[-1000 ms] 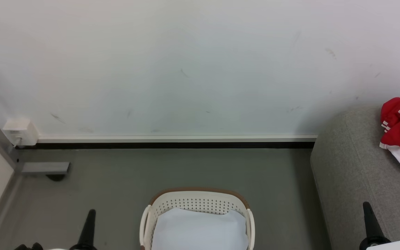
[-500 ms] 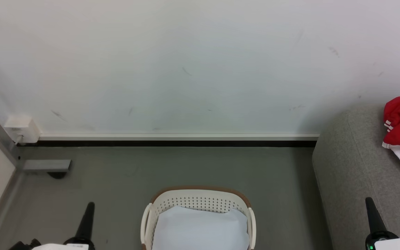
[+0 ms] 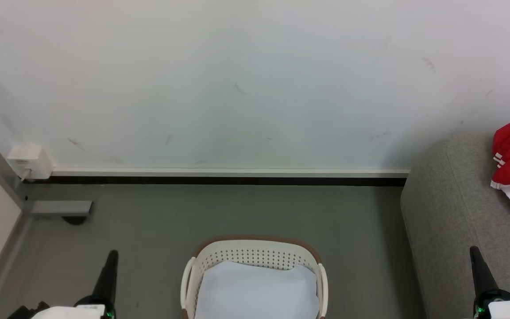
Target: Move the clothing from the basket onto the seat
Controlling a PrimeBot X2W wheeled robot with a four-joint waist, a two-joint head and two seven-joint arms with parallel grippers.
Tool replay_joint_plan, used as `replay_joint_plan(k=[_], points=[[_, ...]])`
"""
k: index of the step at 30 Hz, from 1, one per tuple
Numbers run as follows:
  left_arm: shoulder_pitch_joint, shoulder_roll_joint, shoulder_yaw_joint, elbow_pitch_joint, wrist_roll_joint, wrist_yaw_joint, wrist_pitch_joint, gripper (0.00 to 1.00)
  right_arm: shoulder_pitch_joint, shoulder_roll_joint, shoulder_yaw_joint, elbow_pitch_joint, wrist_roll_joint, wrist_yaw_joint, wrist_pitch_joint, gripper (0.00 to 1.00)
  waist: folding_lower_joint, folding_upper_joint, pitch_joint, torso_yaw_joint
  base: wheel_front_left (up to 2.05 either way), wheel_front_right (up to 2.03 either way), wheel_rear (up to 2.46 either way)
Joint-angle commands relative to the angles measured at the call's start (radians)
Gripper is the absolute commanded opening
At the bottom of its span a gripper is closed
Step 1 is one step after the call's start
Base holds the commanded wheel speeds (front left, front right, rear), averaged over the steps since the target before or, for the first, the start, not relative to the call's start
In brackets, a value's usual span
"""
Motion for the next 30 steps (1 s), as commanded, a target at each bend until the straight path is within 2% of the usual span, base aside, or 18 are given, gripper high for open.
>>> replay_joint_plan(k=[1,30], points=[[-0.02,0.0,0.006,-0.006,-0.032,-0.006,0.009,0.0,-0.019,-0.006,-0.005,-0.01,0.027,-0.002,0.008,0.0,0.0,0.0,0.001,0.001,0.0,0.0,0.0],[-0.05,-0.012,0.035,-0.007,-0.202,-0.025,0.057,0.0,-0.034,-0.007,-0.029,-0.03,0.209,-0.002,0.056,0.0,0.0,0.0,0.015,0.013,0.0,0.0,0.0]])
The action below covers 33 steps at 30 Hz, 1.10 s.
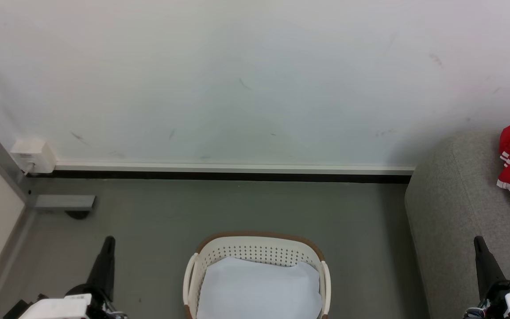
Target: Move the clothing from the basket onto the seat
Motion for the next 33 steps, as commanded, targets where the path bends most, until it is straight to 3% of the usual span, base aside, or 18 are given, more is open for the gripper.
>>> replay_joint_plan(k=[1,33], points=[[-0.009,0.001,0.003,-0.003,-0.014,-0.006,0.004,0.0,-0.013,-0.006,-0.005,-0.006,0.002,-0.002,0.003,0.0,-0.0001,0.0,0.0,0.0,0.0,0.0,0.0],[-0.009,0.002,0.002,-0.004,-0.014,-0.006,0.004,0.0,-0.013,-0.006,-0.004,-0.006,0.002,-0.002,0.003,0.0,-0.0001,0.0,0.0,0.0,0.0,0.0,0.0]])
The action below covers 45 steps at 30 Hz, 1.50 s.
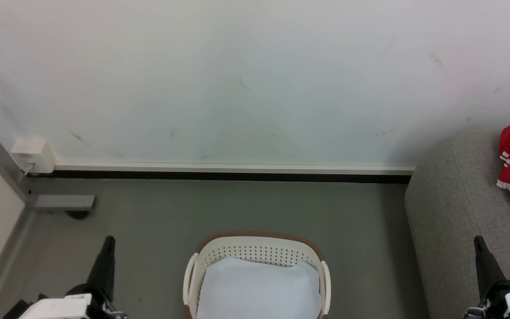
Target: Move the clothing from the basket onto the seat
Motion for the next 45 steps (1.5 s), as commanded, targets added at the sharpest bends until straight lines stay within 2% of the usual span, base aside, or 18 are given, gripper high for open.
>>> replay_joint_plan(k=[1,45], points=[[-0.008,0.002,0.002,-0.004,-0.013,-0.005,0.004,0.0,-0.012,-0.005,-0.004,-0.006,0.002,-0.002,0.003,0.0,0.0,0.0,0.0,0.0,0.0,0.0,0.0],[-0.008,0.002,0.002,-0.004,-0.014,-0.005,0.004,0.0,-0.012,-0.005,-0.004,-0.006,0.002,-0.002,0.003,0.0,0.0,0.0,0.0,0.0,0.0,0.0,0.0]])
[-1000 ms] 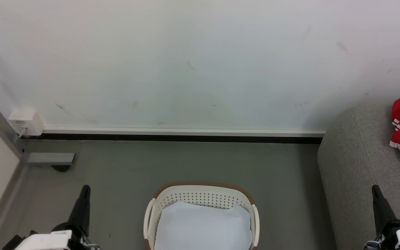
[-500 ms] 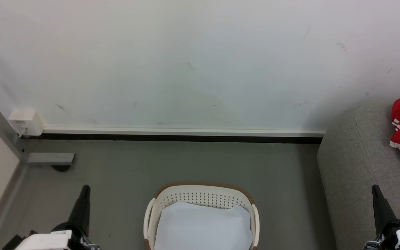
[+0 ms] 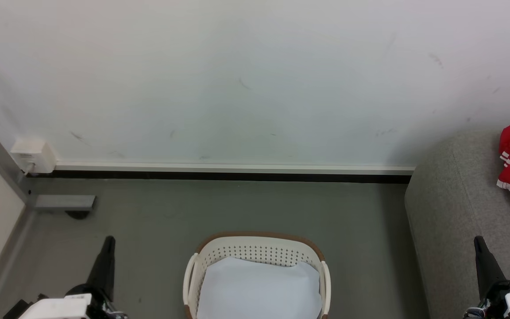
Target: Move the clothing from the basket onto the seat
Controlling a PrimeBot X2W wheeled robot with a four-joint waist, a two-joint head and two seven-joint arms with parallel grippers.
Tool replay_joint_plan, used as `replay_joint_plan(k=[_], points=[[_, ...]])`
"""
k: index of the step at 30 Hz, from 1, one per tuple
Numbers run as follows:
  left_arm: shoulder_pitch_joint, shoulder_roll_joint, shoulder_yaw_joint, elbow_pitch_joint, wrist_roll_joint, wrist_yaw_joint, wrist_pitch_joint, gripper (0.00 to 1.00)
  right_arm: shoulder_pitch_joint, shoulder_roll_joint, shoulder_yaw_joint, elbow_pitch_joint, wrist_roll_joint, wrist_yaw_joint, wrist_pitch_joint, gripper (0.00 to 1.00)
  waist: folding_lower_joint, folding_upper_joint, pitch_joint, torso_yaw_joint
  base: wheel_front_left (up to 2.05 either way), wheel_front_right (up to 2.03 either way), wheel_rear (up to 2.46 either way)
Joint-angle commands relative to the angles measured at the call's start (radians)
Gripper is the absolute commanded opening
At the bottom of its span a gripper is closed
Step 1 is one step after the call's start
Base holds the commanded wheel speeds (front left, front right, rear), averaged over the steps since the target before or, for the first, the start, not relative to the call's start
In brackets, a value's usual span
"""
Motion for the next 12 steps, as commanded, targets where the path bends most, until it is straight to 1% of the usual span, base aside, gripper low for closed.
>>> replay_joint_plan(k=[1,12], points=[[-0.008,0.002,0.002,-0.003,-0.014,-0.005,0.004,0.0,-0.012,-0.005,-0.004,-0.006,0.002,-0.002,0.003,0.0,0.0,-0.0001,0.0,0.0,0.0,0.0,0.0],[-0.008,0.002,0.002,-0.004,-0.014,-0.005,0.004,0.0,-0.012,-0.006,-0.004,-0.006,0.002,-0.002,0.003,0.0,0.0,-0.0001,0.0,0.0,0.0,0.0,0.0]])
